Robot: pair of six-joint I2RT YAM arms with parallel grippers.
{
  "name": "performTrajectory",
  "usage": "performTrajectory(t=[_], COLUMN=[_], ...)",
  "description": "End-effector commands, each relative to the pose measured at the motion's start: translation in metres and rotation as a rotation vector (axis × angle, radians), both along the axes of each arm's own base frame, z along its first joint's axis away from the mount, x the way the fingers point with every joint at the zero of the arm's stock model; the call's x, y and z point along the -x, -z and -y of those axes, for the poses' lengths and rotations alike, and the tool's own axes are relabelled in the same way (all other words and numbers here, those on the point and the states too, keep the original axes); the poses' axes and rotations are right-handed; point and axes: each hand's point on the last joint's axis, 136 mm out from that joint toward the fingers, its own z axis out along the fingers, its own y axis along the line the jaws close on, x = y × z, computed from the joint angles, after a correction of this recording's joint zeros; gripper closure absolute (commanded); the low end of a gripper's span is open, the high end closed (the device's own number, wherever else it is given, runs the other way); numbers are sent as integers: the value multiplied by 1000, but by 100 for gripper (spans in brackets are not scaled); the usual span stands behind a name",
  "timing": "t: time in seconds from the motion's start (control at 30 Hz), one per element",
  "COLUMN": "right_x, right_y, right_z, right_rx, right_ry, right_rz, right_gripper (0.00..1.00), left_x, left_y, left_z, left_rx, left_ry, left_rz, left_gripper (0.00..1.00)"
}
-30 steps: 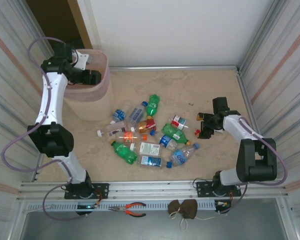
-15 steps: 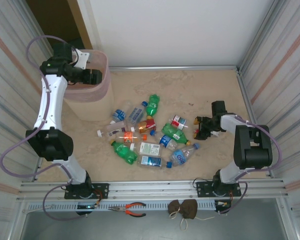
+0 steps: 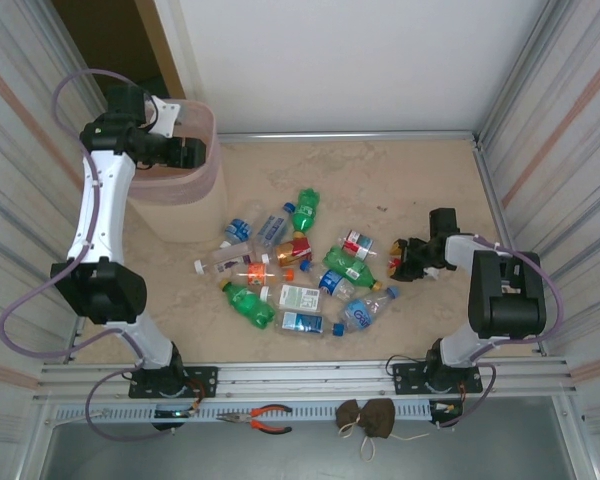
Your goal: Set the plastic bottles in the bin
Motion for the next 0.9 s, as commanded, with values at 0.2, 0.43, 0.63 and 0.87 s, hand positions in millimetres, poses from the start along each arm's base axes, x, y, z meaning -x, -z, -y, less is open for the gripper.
performTrajectory(t=[0.2, 0.43, 0.63, 0.87], right_x=[4, -3, -21, -41], right_y=[4, -5, -33, -86], right_z=[13, 13, 29, 56], right_rx=[23, 14, 90, 299], right_ry=[63, 73, 84, 8], right_rz=[-12, 30, 151, 346], right_gripper=[62, 76, 79, 80], left_x=[12, 16, 20, 31], left_y=[-27, -34, -47, -71], left_z=[7, 11, 17, 34], left_rx=[4, 2, 26, 92], left_ry=[13, 23, 42, 105], left_rz=[72, 92, 151, 230], left_gripper=[24, 24, 24, 24])
